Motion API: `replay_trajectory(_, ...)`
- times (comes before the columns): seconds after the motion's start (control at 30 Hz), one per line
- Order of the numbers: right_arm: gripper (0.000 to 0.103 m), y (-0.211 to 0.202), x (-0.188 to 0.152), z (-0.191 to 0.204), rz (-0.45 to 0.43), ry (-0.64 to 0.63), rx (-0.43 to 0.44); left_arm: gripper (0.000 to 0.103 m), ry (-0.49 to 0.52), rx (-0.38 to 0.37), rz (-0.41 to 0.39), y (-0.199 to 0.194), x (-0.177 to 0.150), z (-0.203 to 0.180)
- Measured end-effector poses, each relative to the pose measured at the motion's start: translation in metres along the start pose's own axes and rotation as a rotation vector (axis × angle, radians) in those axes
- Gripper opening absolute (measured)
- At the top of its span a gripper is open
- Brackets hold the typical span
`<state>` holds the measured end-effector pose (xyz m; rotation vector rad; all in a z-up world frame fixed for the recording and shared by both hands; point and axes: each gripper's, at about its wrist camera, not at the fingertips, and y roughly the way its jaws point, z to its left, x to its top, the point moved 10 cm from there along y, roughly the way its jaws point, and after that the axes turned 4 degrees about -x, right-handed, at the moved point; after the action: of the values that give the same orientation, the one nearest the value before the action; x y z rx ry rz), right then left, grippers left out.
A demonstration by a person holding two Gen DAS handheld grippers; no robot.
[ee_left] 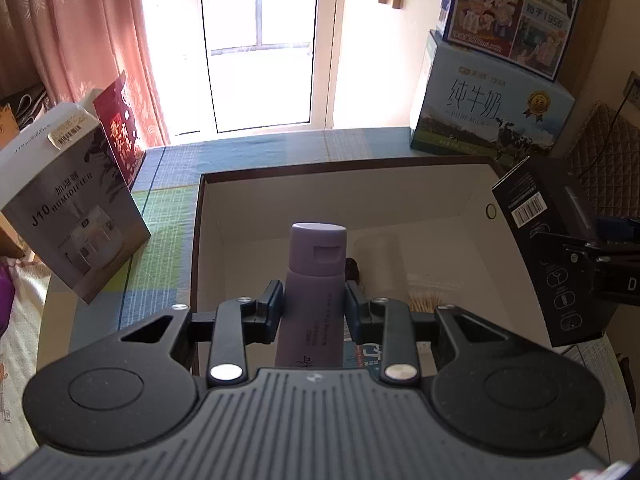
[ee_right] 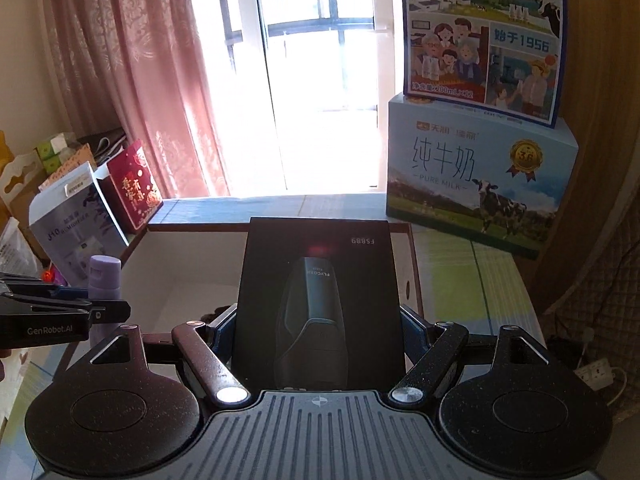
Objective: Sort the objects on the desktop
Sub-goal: 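Carry the purple tube and FLYCO box with both grippers over the box, then lower both grippers into the box and open them to release the items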
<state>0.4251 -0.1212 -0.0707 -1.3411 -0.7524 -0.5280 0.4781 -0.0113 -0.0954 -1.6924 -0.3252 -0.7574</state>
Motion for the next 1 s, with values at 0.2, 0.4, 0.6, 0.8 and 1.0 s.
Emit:
replay_trajectory(0.2,0.076,0.029,-0.014,-0.003,0.063,0.007,-0.023,0.028,-0.018,0.028,0.071,0.032,-0.011,0.006)
replay_trajectory(0.4,0.076,0.047,-0.033,-0.004,0.121,-0.001,-0.044,0.028,-0.017,0.045,0.125,0.054,-0.024,0.006)
replay_trajectory(0.6,0.076,0.056,-0.044,-0.007,0.151,-0.011,-0.064,0.028,-0.005,0.060,0.175,0.070,-0.037,0.006)
replay_trajectory(0.8,0.076,0.061,-0.046,-0.006,0.166,-0.022,-0.071,0.028,0.006,0.071,0.207,0.081,-0.044,0.007)
replay_trajectory(1.0,0.076,0.065,-0.049,-0.005,0.179,-0.029,-0.076,0.027,0.025,0.075,0.211,0.084,-0.046,0.007)
